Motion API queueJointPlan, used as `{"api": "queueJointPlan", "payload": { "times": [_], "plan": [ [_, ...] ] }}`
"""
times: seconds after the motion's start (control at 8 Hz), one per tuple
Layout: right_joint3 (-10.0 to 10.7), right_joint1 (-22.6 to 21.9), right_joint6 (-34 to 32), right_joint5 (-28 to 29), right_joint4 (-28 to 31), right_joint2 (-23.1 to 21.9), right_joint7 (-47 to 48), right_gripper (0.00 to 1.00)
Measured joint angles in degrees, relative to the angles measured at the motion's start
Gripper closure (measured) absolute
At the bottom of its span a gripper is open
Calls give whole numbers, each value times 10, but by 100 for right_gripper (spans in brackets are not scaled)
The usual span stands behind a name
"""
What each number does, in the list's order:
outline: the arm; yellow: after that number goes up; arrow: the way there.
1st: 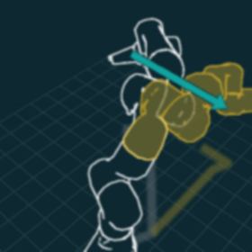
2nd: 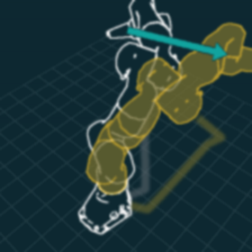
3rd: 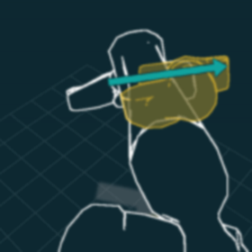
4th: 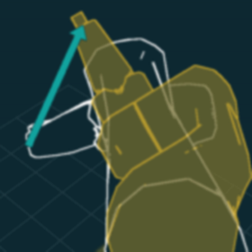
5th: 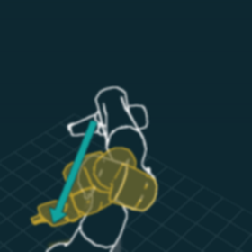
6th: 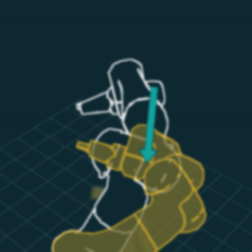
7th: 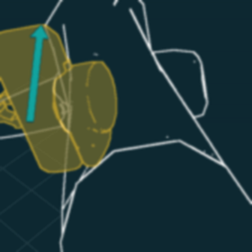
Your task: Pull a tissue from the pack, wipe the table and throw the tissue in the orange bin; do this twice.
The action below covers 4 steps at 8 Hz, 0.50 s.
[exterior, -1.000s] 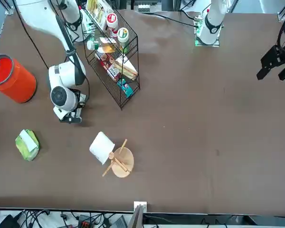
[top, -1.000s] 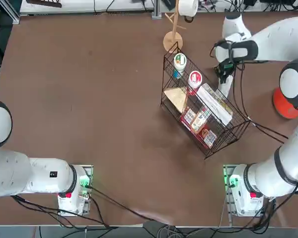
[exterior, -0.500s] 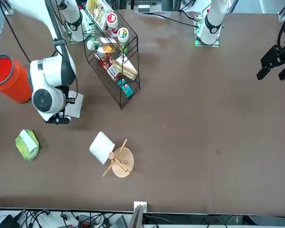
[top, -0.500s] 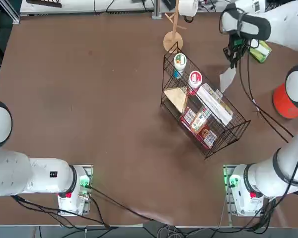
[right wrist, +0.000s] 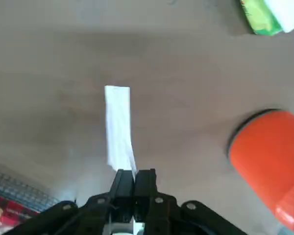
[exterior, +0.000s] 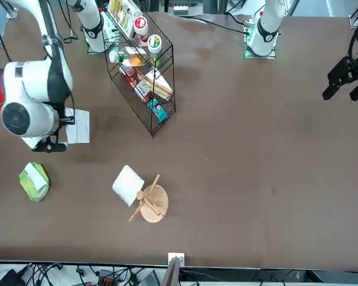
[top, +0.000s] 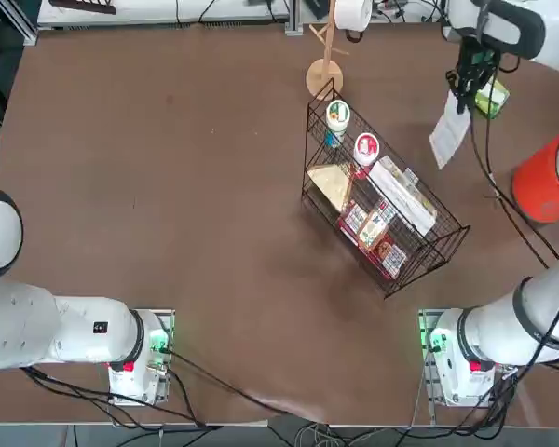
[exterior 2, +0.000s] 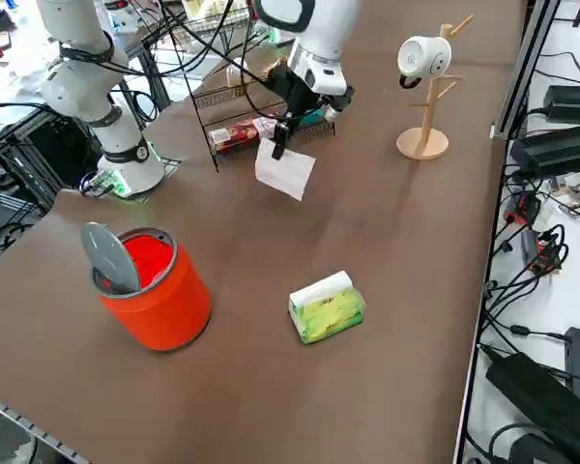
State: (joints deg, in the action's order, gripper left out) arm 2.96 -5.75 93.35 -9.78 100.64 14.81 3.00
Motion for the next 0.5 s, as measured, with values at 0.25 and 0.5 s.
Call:
{"api": "queueJointPlan", "payload": {
  "times": [0.25,0.5],
  "plan": [
    [1,34,-44,-1,-21,-28,-58,98],
    [3,81,-96,-8,-65,-47,-142,98]
  ]
}}
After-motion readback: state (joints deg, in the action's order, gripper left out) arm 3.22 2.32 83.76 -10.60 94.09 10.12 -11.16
